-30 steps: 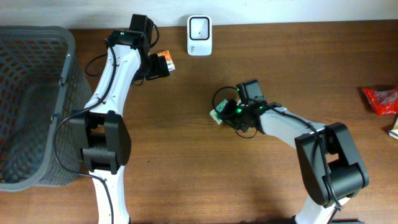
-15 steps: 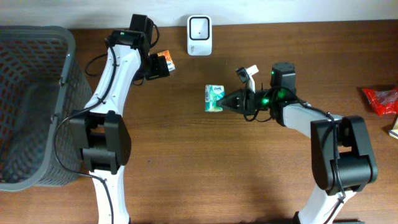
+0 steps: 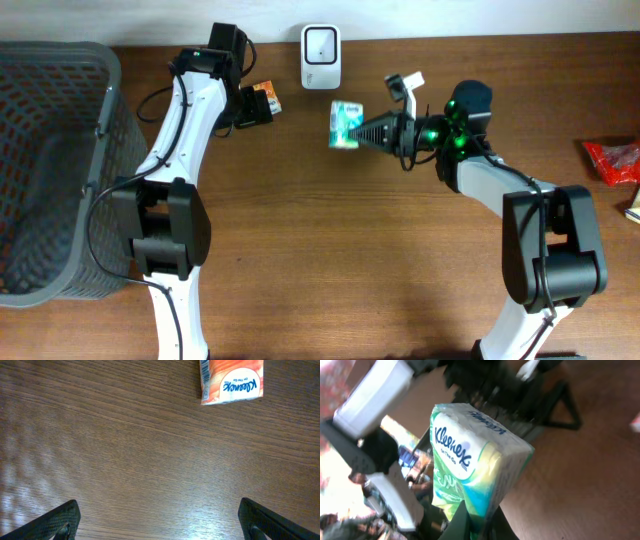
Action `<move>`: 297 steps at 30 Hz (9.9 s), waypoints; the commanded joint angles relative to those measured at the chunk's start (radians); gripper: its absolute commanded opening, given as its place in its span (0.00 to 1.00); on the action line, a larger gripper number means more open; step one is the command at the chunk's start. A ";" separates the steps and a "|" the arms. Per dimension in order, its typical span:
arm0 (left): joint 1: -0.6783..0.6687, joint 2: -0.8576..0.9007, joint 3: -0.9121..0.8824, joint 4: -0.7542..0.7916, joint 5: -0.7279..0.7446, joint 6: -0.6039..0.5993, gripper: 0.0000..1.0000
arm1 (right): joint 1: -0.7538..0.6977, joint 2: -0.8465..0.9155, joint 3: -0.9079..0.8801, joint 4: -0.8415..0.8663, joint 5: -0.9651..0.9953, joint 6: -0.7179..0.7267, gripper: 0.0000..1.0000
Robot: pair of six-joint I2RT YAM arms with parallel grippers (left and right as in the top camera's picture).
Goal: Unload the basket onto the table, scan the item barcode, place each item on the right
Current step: 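Raise the Kleenex pack with the right gripper to the scanner, then carry the Kleenex pack to the right edge and release it, then grasp the small orange box with the left gripper and place it centre, then move the right gripper to the orange box and grasp it, then raise the orange box with the right gripper to the scanner, then carry the orange box to the right edge and release it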
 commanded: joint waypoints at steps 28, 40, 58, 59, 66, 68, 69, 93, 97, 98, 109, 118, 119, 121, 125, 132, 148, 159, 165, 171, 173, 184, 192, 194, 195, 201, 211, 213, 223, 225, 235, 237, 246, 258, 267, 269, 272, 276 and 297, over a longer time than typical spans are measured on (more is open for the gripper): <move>0.000 -0.008 0.002 -0.001 -0.011 0.005 0.99 | 0.304 0.362 0.724 -0.744 1.530 -1.585 0.04; 0.000 -0.008 0.002 -0.001 -0.011 0.005 0.99 | 0.278 0.439 0.725 -0.618 1.660 -2.020 0.04; 0.000 -0.008 0.002 -0.001 -0.011 0.005 0.99 | 0.276 0.510 0.828 -0.502 1.627 -1.601 0.04; 0.000 -0.008 0.002 -0.002 -0.011 0.005 0.99 | 0.276 0.510 0.844 -0.502 1.648 -1.601 0.04; 0.000 -0.008 0.002 -0.002 -0.011 0.005 0.99 | 0.095 0.391 1.087 -0.953 1.756 -0.869 0.04; 0.000 -0.008 0.002 -0.002 -0.011 0.005 0.99 | -0.053 0.323 1.091 -1.221 1.871 -0.676 0.04; 0.000 -0.008 0.002 -0.002 -0.011 0.005 0.99 | -0.122 0.314 1.091 -1.332 1.892 -0.615 0.04; 0.000 -0.008 0.002 0.021 -0.011 0.005 0.99 | -0.762 -0.010 1.059 -2.123 1.097 -0.480 0.98; -0.003 -0.008 0.001 0.183 0.245 -0.133 0.99 | -0.763 -0.010 1.059 -2.123 1.097 -0.480 0.98; -0.016 -0.002 0.001 0.266 0.260 -0.129 0.99 | -0.763 -0.010 1.059 -2.123 1.097 -0.480 0.98; -0.124 0.231 0.001 0.716 -0.273 0.103 0.62 | -0.763 -0.010 1.059 -2.123 1.097 -0.480 0.98; -0.106 0.264 0.000 0.636 -0.235 0.104 0.16 | -0.763 -0.010 1.059 -2.123 1.097 -0.480 0.98; -0.114 0.254 0.001 0.610 -0.234 0.103 0.06 | -0.763 -0.010 1.059 -2.123 1.097 -0.480 0.98; -0.126 0.217 0.001 0.516 -0.220 0.104 0.00 | -0.763 -0.010 1.059 -2.123 1.097 -0.480 0.98; -0.127 0.216 0.000 0.459 -0.167 0.103 0.51 | -0.763 -0.010 1.059 -2.123 1.097 -0.480 0.99; -0.119 0.219 0.000 0.394 -0.159 0.103 0.45 | -0.763 -0.010 1.059 -2.123 1.097 -0.480 0.98; -0.388 0.087 0.018 0.214 -0.177 0.158 0.00 | -0.763 -0.010 1.059 -2.123 1.097 -0.480 0.98; -0.294 -0.046 0.268 0.058 -0.070 0.102 0.99 | -0.763 -0.010 1.059 -2.123 1.097 -0.480 0.98; -0.065 -0.043 0.215 -0.029 -0.069 0.102 0.99 | -0.763 -0.010 1.059 -2.109 1.086 -0.442 0.98; -0.034 -0.043 0.077 0.036 -0.070 0.042 0.99 | -0.573 -0.006 1.011 -2.379 0.851 -0.748 1.00; -0.010 -0.043 0.043 0.079 -0.070 0.042 0.99 | -0.396 -0.002 0.919 -2.336 0.854 -0.754 0.98; -0.010 -0.043 0.032 0.071 -0.070 0.042 0.99 | 0.234 0.145 0.548 -1.632 0.993 -0.117 0.77; -0.010 -0.043 0.032 0.071 -0.070 0.042 0.99 | 0.214 0.153 0.385 -1.320 0.986 -0.034 0.69; -0.010 -0.043 0.032 0.071 -0.070 0.042 0.99 | 0.214 0.183 0.382 -1.272 0.986 -0.006 0.68; -0.010 -0.043 0.032 0.071 -0.070 0.042 0.99 | 0.214 0.204 0.382 -1.259 0.985 0.008 0.68; -0.010 -0.043 0.032 0.071 -0.070 0.042 0.99 | 0.225 0.262 0.382 -1.244 0.986 0.022 0.33; -0.010 -0.043 0.032 0.071 -0.070 0.042 0.99 | 0.006 0.261 0.383 -1.011 0.269 -0.289 0.04; -0.010 -0.043 0.032 0.071 -0.070 0.042 0.99 | -0.034 0.261 0.383 -0.881 0.026 -0.406 0.04; -0.010 -0.043 0.032 0.071 -0.070 0.042 0.99 | -0.061 0.262 0.383 -0.756 -0.108 -0.457 0.04; -0.010 -0.043 0.032 0.071 -0.070 0.042 0.99 | -0.047 0.261 0.383 -0.680 -0.063 -0.303 0.04; -0.010 -0.043 0.032 0.071 -0.070 0.042 0.99 | 0.137 0.230 0.820 -1.253 1.717 -0.808 0.04; -0.010 -0.043 0.032 0.071 -0.070 0.042 0.99 | 0.197 0.259 0.820 -1.085 1.751 -1.183 0.04; -0.010 -0.043 0.032 0.071 -0.070 0.042 0.99 | 0.300 0.430 0.820 -0.648 1.533 -1.678 0.04; -0.010 -0.043 0.032 0.071 -0.070 0.042 0.99 | 0.142 0.274 0.852 -0.679 2.069 -0.962 0.04; -0.010 -0.043 0.032 0.071 -0.070 0.042 0.99 | -0.591 0.199 0.849 -1.857 2.161 -0.202 0.04; -0.010 -0.043 0.032 0.071 -0.070 0.042 0.99 | -0.690 0.199 0.848 -1.874 2.049 -0.203 0.04; -0.010 -0.043 0.032 0.071 -0.070 0.042 0.99 | -0.751 0.199 0.848 -1.877 2.005 -0.204 0.99; -0.010 -0.043 0.032 0.071 -0.070 0.042 0.99 | -0.756 0.080 0.850 -1.882 1.978 -0.274 0.99; -0.010 -0.043 0.032 0.071 -0.070 0.042 0.99 | -0.356 -1.334 -0.011 -2.089 1.516 -0.400 0.98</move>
